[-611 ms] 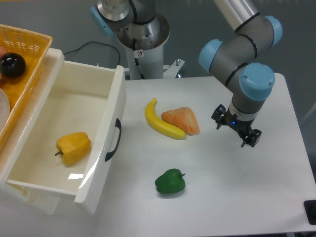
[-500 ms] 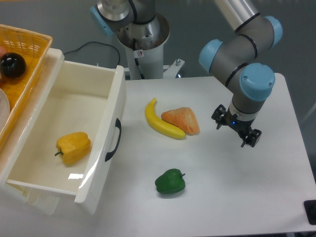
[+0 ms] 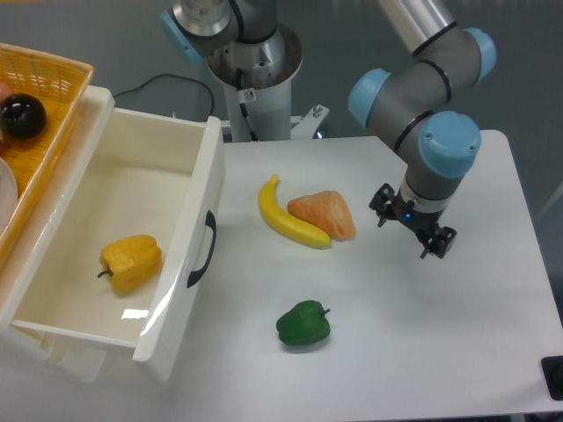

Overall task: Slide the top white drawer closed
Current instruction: 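Move the gripper over the table toward the open white drawer's front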

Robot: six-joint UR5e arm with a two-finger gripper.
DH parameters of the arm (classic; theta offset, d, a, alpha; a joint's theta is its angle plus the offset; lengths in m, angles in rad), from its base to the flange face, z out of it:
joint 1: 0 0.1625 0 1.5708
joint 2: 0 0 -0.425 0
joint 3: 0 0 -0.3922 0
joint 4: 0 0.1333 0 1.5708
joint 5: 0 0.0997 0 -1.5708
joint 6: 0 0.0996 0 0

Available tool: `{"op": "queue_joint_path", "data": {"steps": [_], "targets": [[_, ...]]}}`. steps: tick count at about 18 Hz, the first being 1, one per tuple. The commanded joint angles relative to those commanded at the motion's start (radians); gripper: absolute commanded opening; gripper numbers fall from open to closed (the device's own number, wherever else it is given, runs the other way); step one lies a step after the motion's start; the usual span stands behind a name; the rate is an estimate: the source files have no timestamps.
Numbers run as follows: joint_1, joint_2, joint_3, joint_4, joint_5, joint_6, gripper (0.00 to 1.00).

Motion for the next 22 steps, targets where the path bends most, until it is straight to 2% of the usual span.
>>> {"op": "queue_joint_path", "data": {"steps": [2, 5, 10, 13, 18, 19, 22], "targets": [[0.009, 0.002, -0.002, -0.001, -0.005, 0.002, 1.0], [0.014, 0.023, -0.04, 0.002, -0.043, -0.003, 1.0], [-0.024, 0.078, -0.054, -0.005, 0.017, -0.034, 1.0], [-0.06, 0.077, -0.052, -0.006, 0.008, -0.199, 1.0], [-0.126, 0.083, 0.004, -0.008, -0.124, -0.527, 1.0], [-0.13, 0.086, 0.017, -0.009, -0.155, -0.558, 1.0], [-0.14, 0.089, 0.035, -0.029, -0.221, -0.583, 0.88]]}}
